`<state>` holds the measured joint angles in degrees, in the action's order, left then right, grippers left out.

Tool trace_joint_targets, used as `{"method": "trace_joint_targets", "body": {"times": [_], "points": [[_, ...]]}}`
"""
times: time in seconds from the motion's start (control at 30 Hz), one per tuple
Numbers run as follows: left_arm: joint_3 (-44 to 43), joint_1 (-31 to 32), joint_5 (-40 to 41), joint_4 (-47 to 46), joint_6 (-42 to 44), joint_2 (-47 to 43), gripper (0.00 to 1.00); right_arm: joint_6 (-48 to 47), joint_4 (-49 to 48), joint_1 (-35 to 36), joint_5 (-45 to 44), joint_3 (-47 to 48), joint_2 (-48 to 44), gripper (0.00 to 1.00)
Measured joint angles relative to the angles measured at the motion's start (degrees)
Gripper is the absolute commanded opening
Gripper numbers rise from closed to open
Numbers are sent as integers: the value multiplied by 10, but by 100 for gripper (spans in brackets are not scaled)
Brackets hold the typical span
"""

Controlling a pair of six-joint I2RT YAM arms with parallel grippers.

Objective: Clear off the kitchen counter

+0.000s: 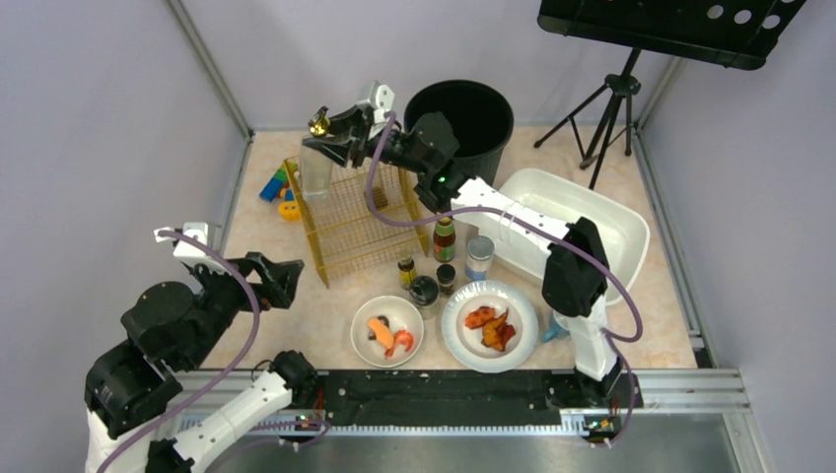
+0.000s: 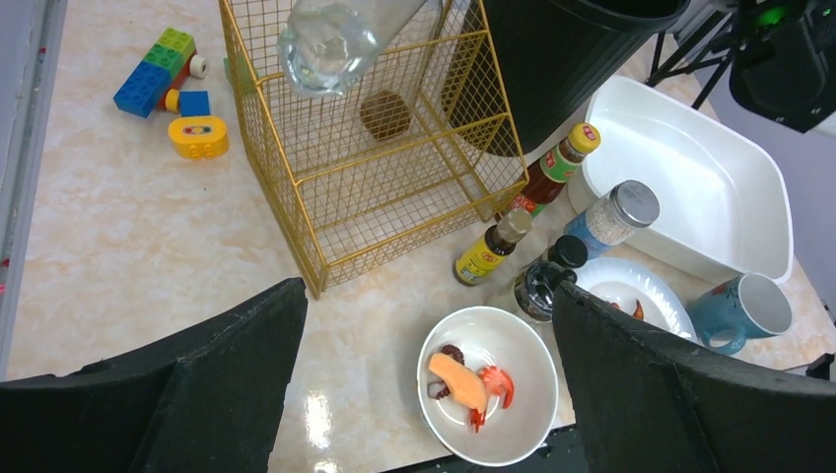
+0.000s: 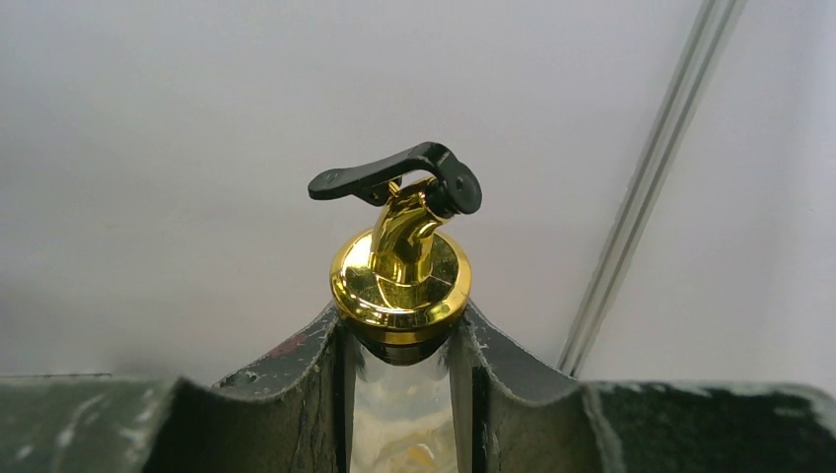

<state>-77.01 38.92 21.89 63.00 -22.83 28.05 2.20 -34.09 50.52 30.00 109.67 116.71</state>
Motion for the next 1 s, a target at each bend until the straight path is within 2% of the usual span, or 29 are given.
{"method": "trace_joint_targets", "body": {"times": [0.53,1.0], "points": [[17,0,0,0,1,-6,99,1,39,-17,47,150,57,0],[17,0,1,0,3,-11,99,-10,84,-38,66,172,92,0]]}}
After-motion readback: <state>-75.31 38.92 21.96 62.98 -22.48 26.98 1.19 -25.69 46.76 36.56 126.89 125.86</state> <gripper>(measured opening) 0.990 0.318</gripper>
